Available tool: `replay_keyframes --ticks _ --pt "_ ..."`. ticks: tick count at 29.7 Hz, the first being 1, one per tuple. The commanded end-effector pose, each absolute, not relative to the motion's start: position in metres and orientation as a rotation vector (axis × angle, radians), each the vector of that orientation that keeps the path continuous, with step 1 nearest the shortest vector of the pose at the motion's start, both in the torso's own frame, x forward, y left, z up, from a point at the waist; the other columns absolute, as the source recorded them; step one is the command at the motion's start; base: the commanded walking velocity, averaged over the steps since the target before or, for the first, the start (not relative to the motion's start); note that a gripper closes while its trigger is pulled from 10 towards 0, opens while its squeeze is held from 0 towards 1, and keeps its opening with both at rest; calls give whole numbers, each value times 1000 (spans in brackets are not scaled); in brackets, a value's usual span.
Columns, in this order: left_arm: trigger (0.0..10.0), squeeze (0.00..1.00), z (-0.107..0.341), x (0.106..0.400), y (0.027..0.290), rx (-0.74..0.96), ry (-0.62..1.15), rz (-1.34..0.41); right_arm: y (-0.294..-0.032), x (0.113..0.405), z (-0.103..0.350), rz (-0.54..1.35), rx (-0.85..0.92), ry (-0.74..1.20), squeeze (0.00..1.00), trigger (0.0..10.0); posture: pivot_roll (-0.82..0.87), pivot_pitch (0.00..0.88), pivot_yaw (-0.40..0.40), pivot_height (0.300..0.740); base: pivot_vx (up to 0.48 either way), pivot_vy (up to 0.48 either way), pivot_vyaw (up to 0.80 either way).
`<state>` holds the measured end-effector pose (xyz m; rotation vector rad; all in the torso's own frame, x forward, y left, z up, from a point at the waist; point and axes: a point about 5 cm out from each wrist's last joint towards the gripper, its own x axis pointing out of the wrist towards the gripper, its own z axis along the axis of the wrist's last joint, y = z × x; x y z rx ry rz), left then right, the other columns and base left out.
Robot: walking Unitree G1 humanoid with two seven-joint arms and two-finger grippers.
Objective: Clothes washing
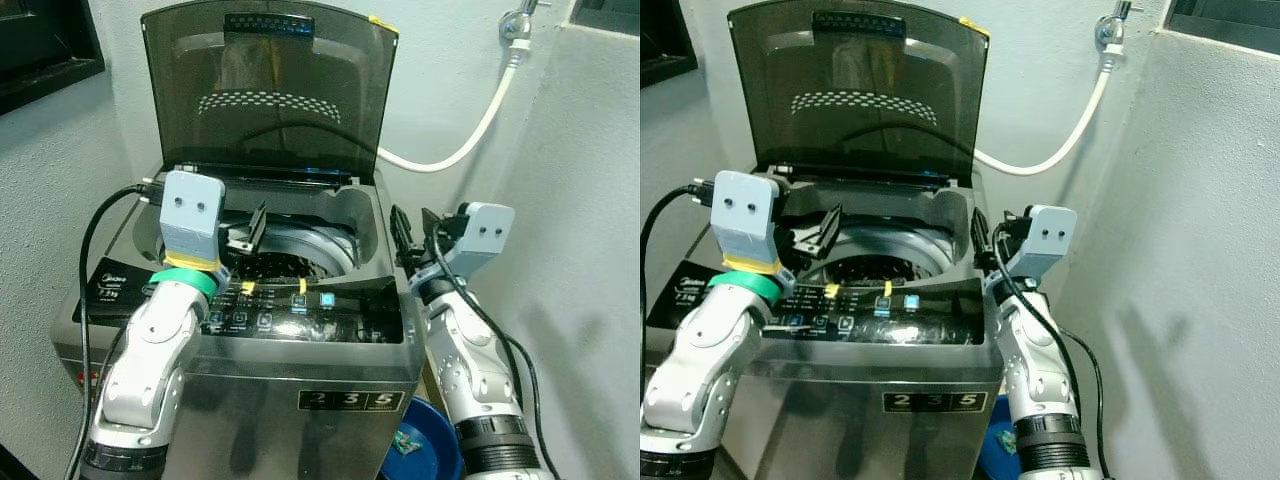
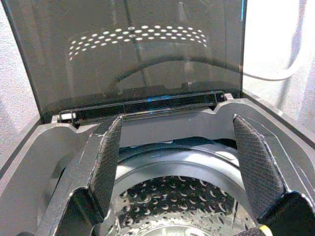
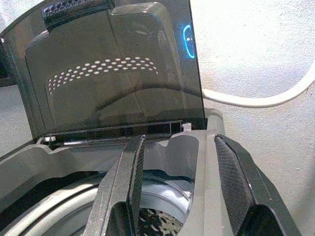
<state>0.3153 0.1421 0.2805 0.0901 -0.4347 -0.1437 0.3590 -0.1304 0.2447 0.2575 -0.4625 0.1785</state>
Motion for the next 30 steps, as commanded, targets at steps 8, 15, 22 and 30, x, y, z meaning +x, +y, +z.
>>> replay_keyframes --ticks 8,15,22,30 --pt "10000 0 280 315 141 98 -436 -143 -131 360 246 177 255 -468 0 10000 39 0 -10 740 0 0 0" --pt "10000 0 279 314 143 97 -435 -131 -127 360 245 195 252 -463 0 10000 46 0 -13 740 0 0 0" --pt "10000 0 279 313 144 99 -434 -129 -127 360 245 193 255 -462 0 10000 47 0 -13 740 0 0 0" --pt "10000 0 280 315 142 98 -438 -138 -127 360 246 189 249 -465 0 10000 42 0 -13 740 0 0 0"
